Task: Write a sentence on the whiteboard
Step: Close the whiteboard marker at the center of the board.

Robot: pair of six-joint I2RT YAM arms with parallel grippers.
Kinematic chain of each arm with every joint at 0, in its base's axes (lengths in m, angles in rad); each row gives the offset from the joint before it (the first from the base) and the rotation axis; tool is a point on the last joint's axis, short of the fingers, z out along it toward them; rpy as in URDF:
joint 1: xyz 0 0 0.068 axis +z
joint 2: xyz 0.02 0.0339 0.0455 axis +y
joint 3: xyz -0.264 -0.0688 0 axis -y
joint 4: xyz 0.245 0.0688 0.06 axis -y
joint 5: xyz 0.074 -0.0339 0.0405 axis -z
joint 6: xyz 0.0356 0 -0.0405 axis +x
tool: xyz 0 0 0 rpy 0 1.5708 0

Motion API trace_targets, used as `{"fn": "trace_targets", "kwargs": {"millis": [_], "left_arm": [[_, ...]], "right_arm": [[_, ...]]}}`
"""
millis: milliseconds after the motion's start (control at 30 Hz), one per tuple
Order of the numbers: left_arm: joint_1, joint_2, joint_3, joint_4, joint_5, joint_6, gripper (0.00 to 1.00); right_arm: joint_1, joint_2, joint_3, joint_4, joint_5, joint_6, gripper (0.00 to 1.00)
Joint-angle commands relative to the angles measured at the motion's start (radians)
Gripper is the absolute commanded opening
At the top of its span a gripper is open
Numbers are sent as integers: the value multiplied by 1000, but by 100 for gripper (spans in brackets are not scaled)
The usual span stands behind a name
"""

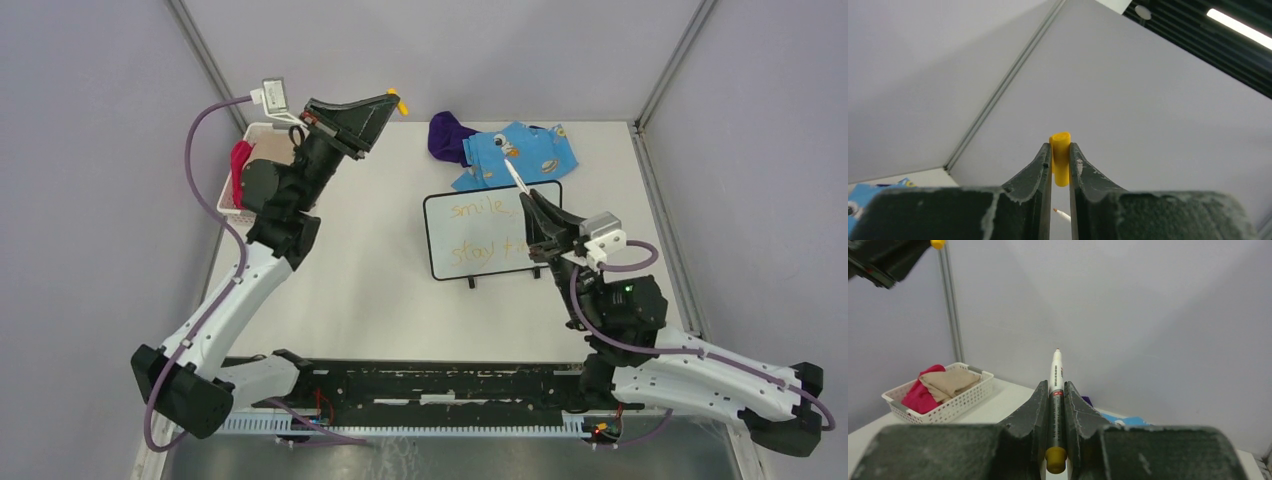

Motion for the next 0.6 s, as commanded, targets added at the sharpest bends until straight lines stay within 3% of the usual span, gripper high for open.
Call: {"fn": "trace_targets", "kwargs": {"millis": [0, 233, 400, 567], "left_arm": [[0, 55, 3, 328, 38, -207, 2], [0, 167, 22, 546, 86, -371, 2], [0, 134, 5, 514, 67, -362, 2], [0, 58, -36, 444, 12, -310, 2]], "right_arm": [[4, -42, 26, 64, -136, 8, 0], [4, -4, 28, 160, -238, 44, 0], [17, 84, 80, 228, -305, 43, 0], [128, 172, 94, 386, -281, -102, 0]]}}
